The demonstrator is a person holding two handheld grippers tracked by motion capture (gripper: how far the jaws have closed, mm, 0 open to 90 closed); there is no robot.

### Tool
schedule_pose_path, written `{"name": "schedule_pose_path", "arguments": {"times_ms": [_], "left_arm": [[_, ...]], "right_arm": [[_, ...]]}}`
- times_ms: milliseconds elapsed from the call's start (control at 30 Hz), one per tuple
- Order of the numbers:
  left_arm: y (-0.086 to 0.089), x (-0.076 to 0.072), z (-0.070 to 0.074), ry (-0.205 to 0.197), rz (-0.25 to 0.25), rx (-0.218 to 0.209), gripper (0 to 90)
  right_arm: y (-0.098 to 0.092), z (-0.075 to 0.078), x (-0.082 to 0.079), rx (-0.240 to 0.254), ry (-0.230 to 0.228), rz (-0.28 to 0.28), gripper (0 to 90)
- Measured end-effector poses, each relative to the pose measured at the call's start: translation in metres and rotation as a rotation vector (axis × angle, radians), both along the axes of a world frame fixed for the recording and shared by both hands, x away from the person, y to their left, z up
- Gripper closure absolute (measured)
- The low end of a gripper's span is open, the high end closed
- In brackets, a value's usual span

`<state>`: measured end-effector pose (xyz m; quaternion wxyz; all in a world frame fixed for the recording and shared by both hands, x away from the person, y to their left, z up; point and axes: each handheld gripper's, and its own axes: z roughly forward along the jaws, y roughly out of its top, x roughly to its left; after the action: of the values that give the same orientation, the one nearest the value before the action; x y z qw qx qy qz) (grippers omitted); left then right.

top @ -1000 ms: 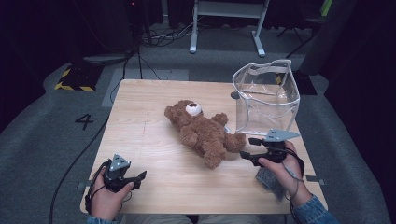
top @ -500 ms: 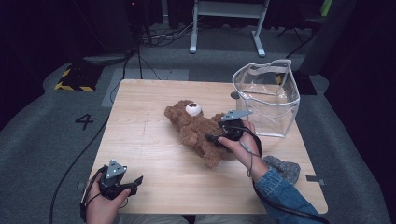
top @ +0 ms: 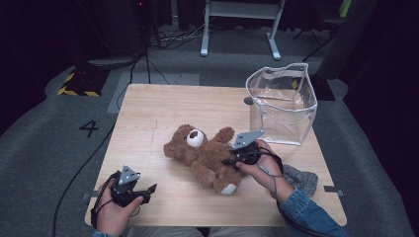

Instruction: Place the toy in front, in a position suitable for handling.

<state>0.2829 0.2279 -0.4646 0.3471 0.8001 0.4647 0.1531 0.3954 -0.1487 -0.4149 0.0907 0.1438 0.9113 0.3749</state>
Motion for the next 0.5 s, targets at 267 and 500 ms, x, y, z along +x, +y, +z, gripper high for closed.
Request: {"name": "schedule_pose_path", "arguments": {"times_ms": [267, 500], "left_arm": [[-0.032, 0.006, 0.003, -0.007, -0.101, -0.002, 26.7], [-0.060, 0.008, 0.006, -0.006, -0.214, -0.007, 26.3]], "right_arm": [[-0.037, -0.003, -0.037, 0.029, 0.018, 0.015, 63.6], [-0.057, -0.003, -0.058, 0.040, 0.013, 0.049, 62.9]]}}
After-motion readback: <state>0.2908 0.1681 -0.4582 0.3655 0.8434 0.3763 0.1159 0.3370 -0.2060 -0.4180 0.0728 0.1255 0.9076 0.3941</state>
